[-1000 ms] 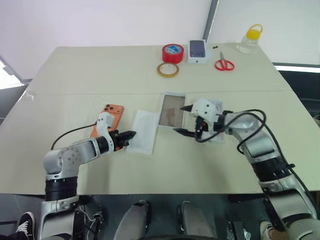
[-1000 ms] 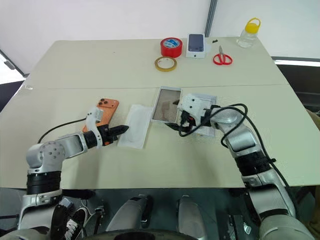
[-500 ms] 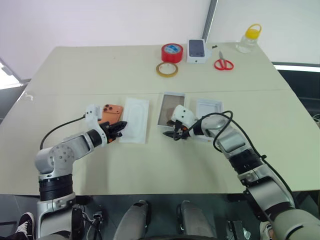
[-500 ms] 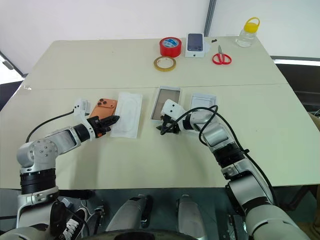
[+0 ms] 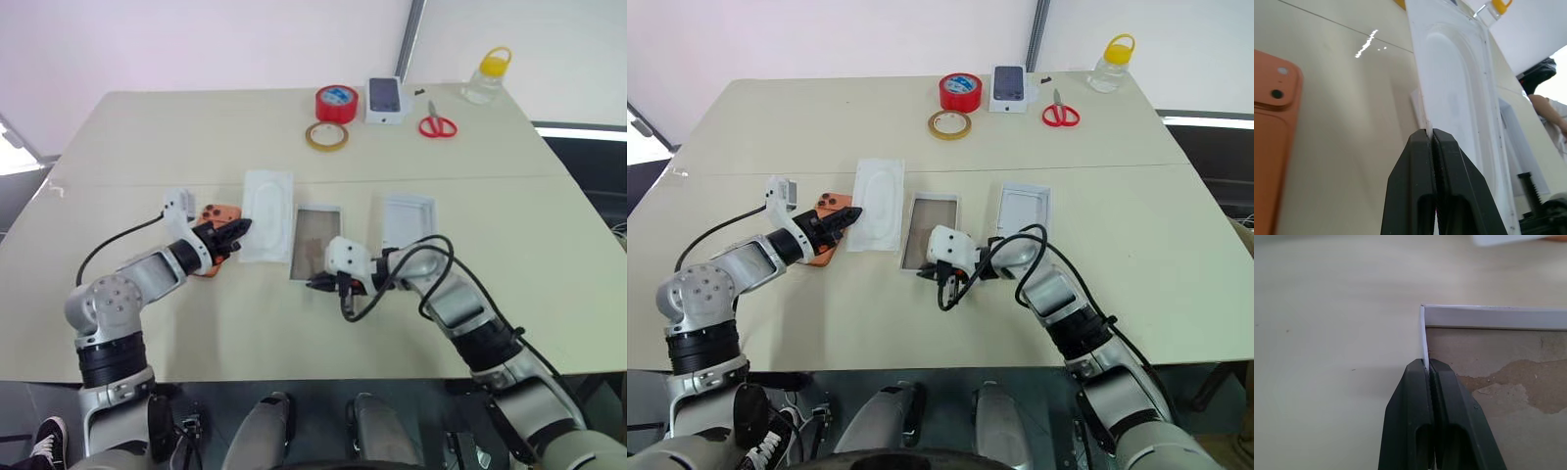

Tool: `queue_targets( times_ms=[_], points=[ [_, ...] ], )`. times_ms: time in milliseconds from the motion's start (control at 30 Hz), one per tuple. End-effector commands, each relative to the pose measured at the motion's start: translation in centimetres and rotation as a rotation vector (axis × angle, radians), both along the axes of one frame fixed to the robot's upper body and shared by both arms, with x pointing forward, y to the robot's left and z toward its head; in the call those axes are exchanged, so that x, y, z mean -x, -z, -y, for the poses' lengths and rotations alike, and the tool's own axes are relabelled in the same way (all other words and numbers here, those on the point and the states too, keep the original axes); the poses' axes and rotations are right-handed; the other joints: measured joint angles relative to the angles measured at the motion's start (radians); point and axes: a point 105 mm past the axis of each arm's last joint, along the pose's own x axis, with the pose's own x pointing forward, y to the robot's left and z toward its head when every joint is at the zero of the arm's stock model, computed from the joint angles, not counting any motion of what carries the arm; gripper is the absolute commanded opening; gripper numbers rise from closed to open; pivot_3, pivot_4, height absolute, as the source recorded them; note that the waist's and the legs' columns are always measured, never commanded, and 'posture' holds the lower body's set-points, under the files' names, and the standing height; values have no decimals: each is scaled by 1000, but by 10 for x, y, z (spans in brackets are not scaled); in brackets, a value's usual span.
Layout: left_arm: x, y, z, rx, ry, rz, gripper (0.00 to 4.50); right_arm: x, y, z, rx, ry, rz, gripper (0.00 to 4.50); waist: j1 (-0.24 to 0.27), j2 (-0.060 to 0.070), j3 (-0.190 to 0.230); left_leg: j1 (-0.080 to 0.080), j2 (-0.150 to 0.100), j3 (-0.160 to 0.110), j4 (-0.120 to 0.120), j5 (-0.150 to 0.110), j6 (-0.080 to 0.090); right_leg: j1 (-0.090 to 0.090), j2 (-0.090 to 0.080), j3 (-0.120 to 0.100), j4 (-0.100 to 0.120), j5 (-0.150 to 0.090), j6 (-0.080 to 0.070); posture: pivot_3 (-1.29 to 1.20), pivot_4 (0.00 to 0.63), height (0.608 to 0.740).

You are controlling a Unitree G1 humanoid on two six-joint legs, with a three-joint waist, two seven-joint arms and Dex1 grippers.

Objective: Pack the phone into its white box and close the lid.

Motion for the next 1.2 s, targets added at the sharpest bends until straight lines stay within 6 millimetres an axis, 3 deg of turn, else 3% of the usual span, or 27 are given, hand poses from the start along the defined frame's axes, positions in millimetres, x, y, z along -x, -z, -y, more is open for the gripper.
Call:
queue_targets(
  times_ms=[33,133,267,433,600,667,833,967,1167,1200],
  points=[
    [4,-9,6,16,15,31,0,13,-10,-9,-34,-75,13,51,1,0,0,0,0,0,0,0,0,0,0,0,0,0,0,0,150,740],
    [8,-2,17,32,30,7,0,10,-15,-8,-55,-75,6,876,2,0,0,0,0,0,0,0,0,0,0,0,0,0,0,0,150,740],
    [12,4,26,35,35,-13,0,6,-32,12,-74,-45,27,2894,5,0,0,0,0,0,0,0,0,0,0,0,0,0,0,0,150,740],
    [16,10,40,37,55,-28,0,7,-53,53,-91,12,17,2894,8,-1,0,0,-1,0,0,0,1,1,-1,0,-1,0,0,0,150,740],
    [18,18,57,35,77,-44,0,-7,-53,94,-24,135,73,2894,5,-1,1,0,0,0,0,-3,5,2,-1,0,-2,0,0,0,150,740],
    [18,23,60,33,85,-59,0,-15,-55,101,-27,185,108,2894,3,-1,1,0,0,1,0,-3,5,1,0,0,-1,0,0,0,150,740],
    [17,25,67,21,100,-61,0,-23,-63,96,-67,208,145,2894,5,-1,1,0,0,1,0,-2,4,1,0,0,-1,0,0,0,150,740],
    [17,27,69,25,93,-71,1332,-27,-63,94,-86,222,159,2933,8,-2,1,0,0,1,0,-2,3,1,0,0,-1,0,0,0,150,740],
    [19,21,72,17,98,-38,4445,-33,-65,90,-107,234,171,2933,6,-2,1,0,0,1,0,0,1,2,0,0,-2,0,0,0,150,740],
    [19,18,71,7,99,-25,4445,-35,-66,87,-114,240,174,2933,5,-2,1,0,0,1,0,0,1,2,0,0,-1,0,0,0,150,740]
  ],
)
